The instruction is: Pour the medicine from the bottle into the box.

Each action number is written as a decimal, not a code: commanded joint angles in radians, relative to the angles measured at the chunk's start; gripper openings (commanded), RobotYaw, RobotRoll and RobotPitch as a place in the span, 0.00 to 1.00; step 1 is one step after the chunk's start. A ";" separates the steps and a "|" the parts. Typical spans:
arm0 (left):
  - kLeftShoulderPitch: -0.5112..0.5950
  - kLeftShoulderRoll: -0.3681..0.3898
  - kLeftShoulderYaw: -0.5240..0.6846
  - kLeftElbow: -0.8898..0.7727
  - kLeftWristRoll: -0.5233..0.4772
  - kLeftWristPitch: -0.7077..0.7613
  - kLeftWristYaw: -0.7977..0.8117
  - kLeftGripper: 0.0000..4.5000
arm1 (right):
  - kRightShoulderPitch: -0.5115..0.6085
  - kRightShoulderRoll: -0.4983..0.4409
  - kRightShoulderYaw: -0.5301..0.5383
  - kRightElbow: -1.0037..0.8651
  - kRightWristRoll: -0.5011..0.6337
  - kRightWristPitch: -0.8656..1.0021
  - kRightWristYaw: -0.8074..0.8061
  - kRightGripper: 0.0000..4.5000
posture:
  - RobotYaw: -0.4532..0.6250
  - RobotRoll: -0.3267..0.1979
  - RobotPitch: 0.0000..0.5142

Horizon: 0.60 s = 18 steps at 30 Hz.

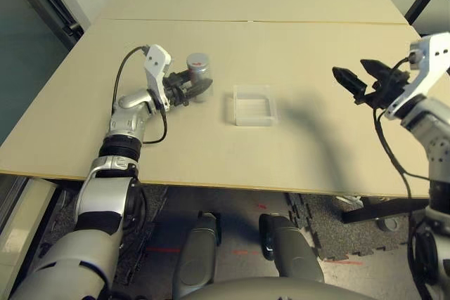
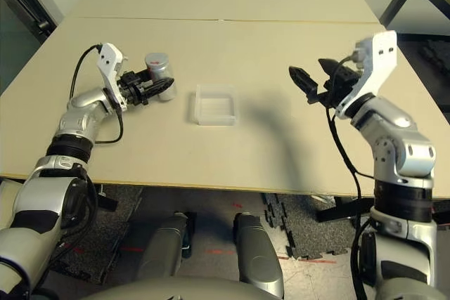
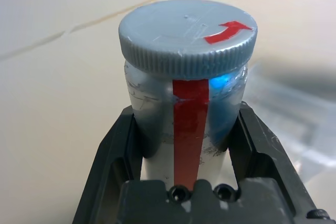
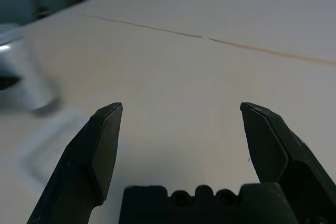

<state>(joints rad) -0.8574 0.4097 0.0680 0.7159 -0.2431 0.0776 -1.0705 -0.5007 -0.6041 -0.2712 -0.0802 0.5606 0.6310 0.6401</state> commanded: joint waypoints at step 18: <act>-0.031 -0.082 -0.178 -0.210 -0.033 0.223 -0.169 0.54 | -0.210 0.098 0.258 -0.087 0.079 0.095 0.167 1.00 | 0.44 0.62 0.36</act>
<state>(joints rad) -0.8700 0.3271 -0.0931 0.5199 -0.2811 0.3002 -1.2159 -0.7014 -0.5033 -0.0304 -0.1871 0.6504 0.7338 0.7915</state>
